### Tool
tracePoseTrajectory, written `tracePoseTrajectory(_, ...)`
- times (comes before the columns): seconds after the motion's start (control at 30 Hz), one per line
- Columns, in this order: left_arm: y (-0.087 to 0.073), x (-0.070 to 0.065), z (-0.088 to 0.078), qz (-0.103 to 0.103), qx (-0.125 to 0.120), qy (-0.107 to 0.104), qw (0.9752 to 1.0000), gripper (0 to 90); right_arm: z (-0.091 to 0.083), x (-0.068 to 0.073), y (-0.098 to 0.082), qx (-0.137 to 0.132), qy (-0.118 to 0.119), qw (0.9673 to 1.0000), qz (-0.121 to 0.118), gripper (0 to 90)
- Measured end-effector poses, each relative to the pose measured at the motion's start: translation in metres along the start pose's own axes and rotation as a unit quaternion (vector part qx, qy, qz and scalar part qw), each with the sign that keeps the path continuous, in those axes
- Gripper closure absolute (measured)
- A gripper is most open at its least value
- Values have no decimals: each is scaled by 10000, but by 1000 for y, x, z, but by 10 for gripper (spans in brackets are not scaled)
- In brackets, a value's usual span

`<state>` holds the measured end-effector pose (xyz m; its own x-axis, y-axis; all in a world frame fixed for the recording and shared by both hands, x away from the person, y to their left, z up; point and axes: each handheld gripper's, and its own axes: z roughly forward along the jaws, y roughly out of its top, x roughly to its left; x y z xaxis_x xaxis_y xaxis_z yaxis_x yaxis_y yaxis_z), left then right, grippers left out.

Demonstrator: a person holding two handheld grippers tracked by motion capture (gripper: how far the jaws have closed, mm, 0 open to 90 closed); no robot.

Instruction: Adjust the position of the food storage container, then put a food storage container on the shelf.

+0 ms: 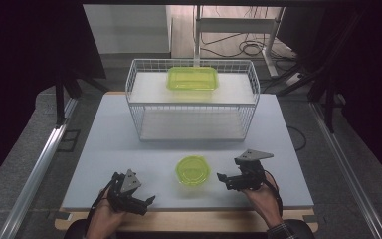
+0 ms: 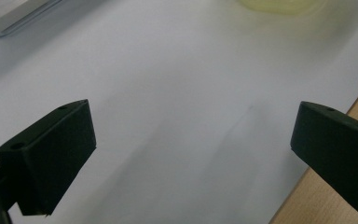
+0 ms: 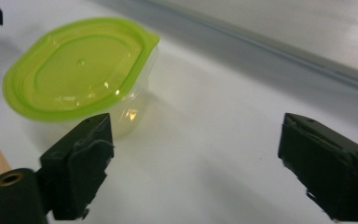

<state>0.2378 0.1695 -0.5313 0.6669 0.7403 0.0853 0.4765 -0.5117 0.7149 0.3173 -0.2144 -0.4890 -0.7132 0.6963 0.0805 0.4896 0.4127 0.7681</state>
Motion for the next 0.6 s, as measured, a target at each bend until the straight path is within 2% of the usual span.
tracePoseTrajectory(0.2,0,0,0,11,20,9,10000,0,6,-2,-6,139,47,9999,-17,36)
tracePoseTrajectory(0.4,-1,0,1,76,73,20,9999,0,10,1,-4,201,163,9996,137,7)
tracePoseTrajectory(0.57,-1,-1,2,91,111,22,9999,0,11,4,0,236,202,9994,140,0)
tracePoseTrajectory(0.6,-1,-1,3,111,129,32,9999,0,12,4,2,230,285,9991,230,0)
